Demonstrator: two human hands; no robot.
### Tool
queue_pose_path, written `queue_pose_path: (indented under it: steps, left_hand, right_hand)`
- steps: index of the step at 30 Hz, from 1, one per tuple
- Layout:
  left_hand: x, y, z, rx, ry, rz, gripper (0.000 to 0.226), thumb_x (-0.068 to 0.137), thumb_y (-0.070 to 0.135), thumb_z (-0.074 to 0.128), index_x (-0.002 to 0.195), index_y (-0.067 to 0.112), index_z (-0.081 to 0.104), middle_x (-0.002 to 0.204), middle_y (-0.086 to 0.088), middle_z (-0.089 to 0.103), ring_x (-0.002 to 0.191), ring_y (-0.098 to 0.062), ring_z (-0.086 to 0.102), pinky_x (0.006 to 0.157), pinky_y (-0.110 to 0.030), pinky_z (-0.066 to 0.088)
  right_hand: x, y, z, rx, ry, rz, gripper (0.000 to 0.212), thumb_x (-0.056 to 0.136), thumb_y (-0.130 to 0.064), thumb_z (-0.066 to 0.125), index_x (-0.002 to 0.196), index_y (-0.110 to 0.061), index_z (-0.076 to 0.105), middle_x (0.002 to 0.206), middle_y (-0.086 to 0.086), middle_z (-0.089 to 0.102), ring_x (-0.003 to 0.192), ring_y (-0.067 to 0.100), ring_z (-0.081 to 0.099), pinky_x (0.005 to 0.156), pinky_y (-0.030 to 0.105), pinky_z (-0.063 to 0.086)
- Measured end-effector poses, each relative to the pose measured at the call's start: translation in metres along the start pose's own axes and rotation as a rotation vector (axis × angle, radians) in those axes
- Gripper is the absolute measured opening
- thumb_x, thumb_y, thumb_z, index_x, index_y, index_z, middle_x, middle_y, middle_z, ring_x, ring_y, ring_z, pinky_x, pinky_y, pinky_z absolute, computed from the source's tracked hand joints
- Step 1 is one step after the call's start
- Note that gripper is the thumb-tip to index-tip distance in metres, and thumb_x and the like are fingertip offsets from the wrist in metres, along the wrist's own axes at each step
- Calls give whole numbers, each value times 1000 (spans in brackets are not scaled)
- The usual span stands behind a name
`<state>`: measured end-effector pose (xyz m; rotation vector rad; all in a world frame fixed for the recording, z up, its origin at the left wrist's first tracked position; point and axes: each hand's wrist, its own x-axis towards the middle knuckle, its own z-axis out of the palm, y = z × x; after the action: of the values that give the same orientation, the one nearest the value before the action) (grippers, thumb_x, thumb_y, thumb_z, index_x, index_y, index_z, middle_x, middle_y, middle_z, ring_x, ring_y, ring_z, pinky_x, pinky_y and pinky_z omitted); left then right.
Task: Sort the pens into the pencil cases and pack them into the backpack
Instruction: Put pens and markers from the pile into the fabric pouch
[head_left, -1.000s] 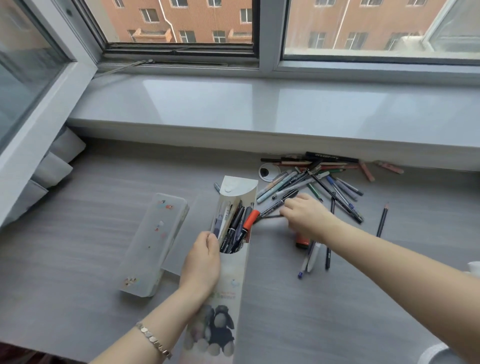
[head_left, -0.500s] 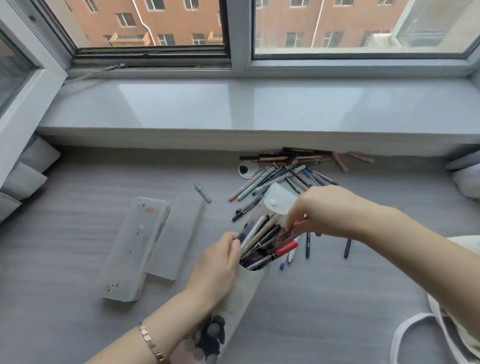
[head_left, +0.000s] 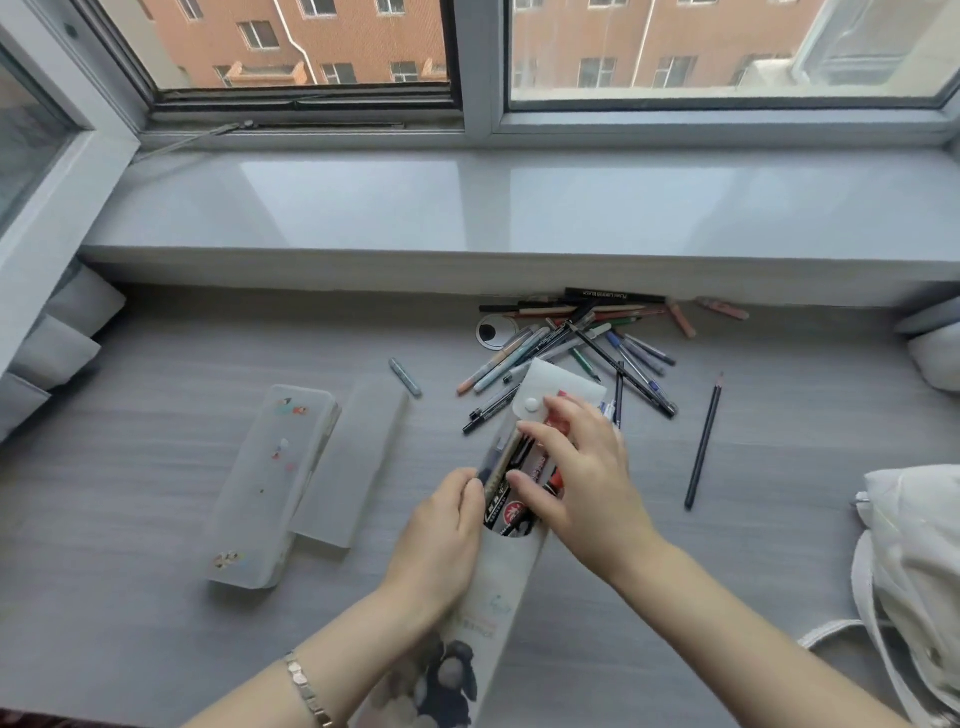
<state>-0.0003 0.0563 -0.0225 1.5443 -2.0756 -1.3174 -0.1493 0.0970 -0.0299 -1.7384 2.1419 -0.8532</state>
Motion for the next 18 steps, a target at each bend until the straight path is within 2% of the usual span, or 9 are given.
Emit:
queue_pose_path:
  steps: [3,6,9,14,16,18]
  left_hand:
    - [-1,-1,2,21,-3,-3,26,98,30,33,97,19,56,85,-5,67,86,-25,60,81,-43,47]
    - [-2,-1,2,7,22,-5,25,98,27,34,95,15,56,85,-9,66,85,-27,59,80,-43,45]
    - [0,2,1,10,35,-6,26,99,27,33,98,18,57,84,-5,66,85,-24,58,81,-41,45]
    - [2,3,-1,23,33,9,25,98,29,33,98,21,57,84,-3,67,85,-23,59,81,-41,46]
    - [1,4,-1,27,30,13,25,98,29,33,98,21,57,86,-3,68,86,-22,60,81,-41,47]
    - [1,4,-2,23,41,12,26,98,29,33,97,20,57,86,-4,68,86,-22,60,81,-42,47]
  right_hand:
    - [-3,-2,8,-39,14,55,49,74,-51,49,108,-19,64,133,18,49,128,24,29,107,44,21]
    - [-5,-2,11,-26,21,103,50,74,-53,47,109,-21,60,139,18,40,132,26,21,111,43,21]
    - [-5,-3,8,46,-17,205,63,70,-60,41,117,-20,54,151,18,15,141,27,2,111,37,6]
    - [-1,-3,4,79,-18,223,66,64,-64,41,112,-22,56,153,21,-3,142,29,-4,110,35,2]
    - [1,1,3,83,-20,219,63,64,-64,43,110,-24,56,154,19,-1,142,27,-4,111,36,3]
    - [1,4,2,109,1,201,58,65,-62,47,110,-25,56,152,14,13,141,23,4,113,41,8]
